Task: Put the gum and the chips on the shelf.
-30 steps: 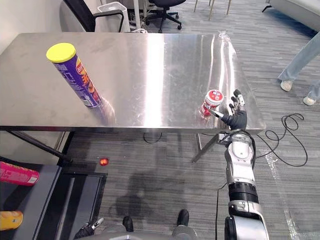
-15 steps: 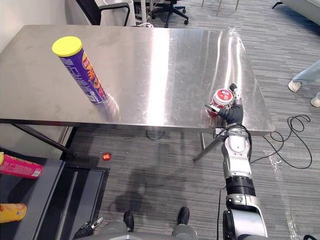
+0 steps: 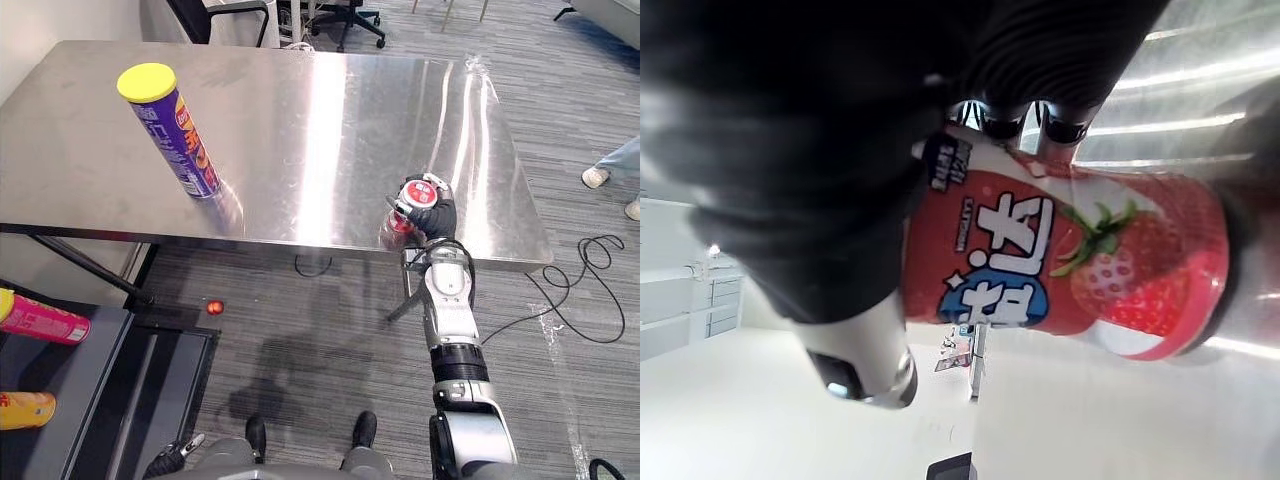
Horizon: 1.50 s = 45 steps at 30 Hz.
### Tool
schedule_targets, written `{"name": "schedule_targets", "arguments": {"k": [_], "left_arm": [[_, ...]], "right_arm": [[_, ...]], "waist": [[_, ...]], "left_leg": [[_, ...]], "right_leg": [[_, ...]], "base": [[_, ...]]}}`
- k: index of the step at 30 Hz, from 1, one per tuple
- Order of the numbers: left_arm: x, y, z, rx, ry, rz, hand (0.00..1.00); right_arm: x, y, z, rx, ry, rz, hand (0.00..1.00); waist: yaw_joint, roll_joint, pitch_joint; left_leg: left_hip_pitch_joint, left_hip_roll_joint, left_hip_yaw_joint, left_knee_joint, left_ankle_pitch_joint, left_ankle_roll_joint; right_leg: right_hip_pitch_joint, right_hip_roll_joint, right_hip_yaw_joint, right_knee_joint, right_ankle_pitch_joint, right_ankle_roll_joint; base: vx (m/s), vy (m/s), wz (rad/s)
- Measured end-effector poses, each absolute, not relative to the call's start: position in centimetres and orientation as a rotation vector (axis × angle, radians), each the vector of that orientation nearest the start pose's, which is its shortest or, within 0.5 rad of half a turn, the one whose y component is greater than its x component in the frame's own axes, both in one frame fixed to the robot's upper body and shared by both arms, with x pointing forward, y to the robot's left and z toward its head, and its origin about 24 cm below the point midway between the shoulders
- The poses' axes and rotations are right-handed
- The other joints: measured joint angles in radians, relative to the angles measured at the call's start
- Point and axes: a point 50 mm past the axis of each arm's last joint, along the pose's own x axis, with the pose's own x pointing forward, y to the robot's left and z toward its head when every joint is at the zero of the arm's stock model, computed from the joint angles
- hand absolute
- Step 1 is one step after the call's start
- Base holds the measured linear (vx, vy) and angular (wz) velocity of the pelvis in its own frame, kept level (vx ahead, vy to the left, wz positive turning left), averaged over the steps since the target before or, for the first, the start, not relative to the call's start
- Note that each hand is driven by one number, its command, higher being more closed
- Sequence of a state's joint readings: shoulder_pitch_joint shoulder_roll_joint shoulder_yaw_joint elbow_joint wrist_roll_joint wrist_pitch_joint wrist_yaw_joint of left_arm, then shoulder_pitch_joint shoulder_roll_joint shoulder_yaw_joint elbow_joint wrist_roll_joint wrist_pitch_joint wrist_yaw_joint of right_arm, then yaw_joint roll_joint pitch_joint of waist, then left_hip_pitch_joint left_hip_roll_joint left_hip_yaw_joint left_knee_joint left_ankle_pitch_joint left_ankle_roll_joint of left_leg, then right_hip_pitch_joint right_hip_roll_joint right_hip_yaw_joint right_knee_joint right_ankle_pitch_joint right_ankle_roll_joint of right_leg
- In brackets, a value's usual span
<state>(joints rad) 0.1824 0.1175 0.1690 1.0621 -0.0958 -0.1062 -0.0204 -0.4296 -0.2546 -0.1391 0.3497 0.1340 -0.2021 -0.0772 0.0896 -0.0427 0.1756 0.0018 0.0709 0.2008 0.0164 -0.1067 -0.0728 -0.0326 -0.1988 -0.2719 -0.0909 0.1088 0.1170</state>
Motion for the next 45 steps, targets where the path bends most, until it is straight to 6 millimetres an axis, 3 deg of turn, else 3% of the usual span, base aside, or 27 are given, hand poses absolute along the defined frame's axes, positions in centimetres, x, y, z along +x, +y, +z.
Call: {"name": "schedule_targets", "arguments": {"k": [12,22,29,35,39,41,43,45], "left_arm": [[5.8,22.1,-16.2,-0.065,1.098,0.309,0.0],[5.6,22.4,-16.1,-0.032,1.106,0.297,0.0],[4.7,22.7,-16.2,-0.033,1.132,0.312,0.0],[4.3,22.6,-16.3,-0.045,1.148,0.322,0.0],[4.2,22.5,-16.4,-0.062,1.147,0.334,0.0],[4.3,22.2,-16.4,-0.074,1.146,0.33,0.0],[4.5,22.2,-16.4,-0.094,1.135,0.334,0.0],[4.9,22.1,-16.3,-0.107,1.119,0.33,0.0]], "right_arm": [[31.7,-21.3,11.6,-0.065,-0.331,-0.16,1.0],[27.6,-20.7,14.3,-0.07,-0.501,-0.041,1.0],[26.0,-20.9,13.2,-0.041,-0.474,0.017,1.0],[25.2,-21.1,12.0,-0.042,-0.424,0.03,1.0],[25.4,-19.6,11.6,-0.032,-0.41,0.096,1.0],[25.7,-18.0,11.7,-0.021,-0.413,0.16,1.0],[26.4,-16.4,12.3,-0.006,-0.437,0.226,1.0],[27.1,-15.2,13.2,-0.004,-0.469,0.274,1.0]], "waist": [[0.0,-0.001,0.001],[-0.016,-0.014,-0.008],[-0.031,-0.027,-0.043],[-0.032,-0.021,-0.074],[-0.029,-0.008,-0.068],[-0.02,0.003,-0.065],[-0.012,0.014,-0.06],[0.004,0.018,-0.061]], "left_leg": [[0.015,-0.003,0.004,-0.017,0.011,0.001],[0.039,-0.002,-0.02,-0.013,0.014,0.003],[0.042,-0.005,-0.022,-0.01,0.016,0.005],[0.048,-0.001,-0.019,0.015,0.006,0.003],[-0.028,0.029,-0.052,0.205,-0.082,-0.002],[-0.059,0.039,-0.091,0.256,-0.093,-0.004],[-0.105,0.038,-0.156,0.267,-0.074,-0.008],[-0.153,0.021,-0.276,0.186,0.011,-0.02]], "right_leg": [[0.005,-0.001,0.004,0.0,0.001,0.002],[0.039,-0.003,-0.015,0.01,0.001,0.002],[0.037,-0.007,-0.014,0.026,0.001,0.003],[0.039,-0.009,-0.002,0.05,-0.01,0.004],[0.02,-0.016,-0.016,0.176,-0.1,0.011],[0.022,-0.015,-0.049,0.21,-0.119,0.007],[0.027,-0.012,-0.113,0.203,-0.121,0.004],[0.041,-0.011,-0.247,0.17,-0.125,-0.004]], "base": [[-0.02,-0.013,-0.01],[-0.03,-0.011,0.05],[-0.05,-0.007,0.01],[-0.04,-0.011,-0.03],[-0.09,-0.018,0.14],[-0.1,-0.04,0.53],[-0.11,-0.089,0.94],[-0.14,-0.152,1.73]]}}
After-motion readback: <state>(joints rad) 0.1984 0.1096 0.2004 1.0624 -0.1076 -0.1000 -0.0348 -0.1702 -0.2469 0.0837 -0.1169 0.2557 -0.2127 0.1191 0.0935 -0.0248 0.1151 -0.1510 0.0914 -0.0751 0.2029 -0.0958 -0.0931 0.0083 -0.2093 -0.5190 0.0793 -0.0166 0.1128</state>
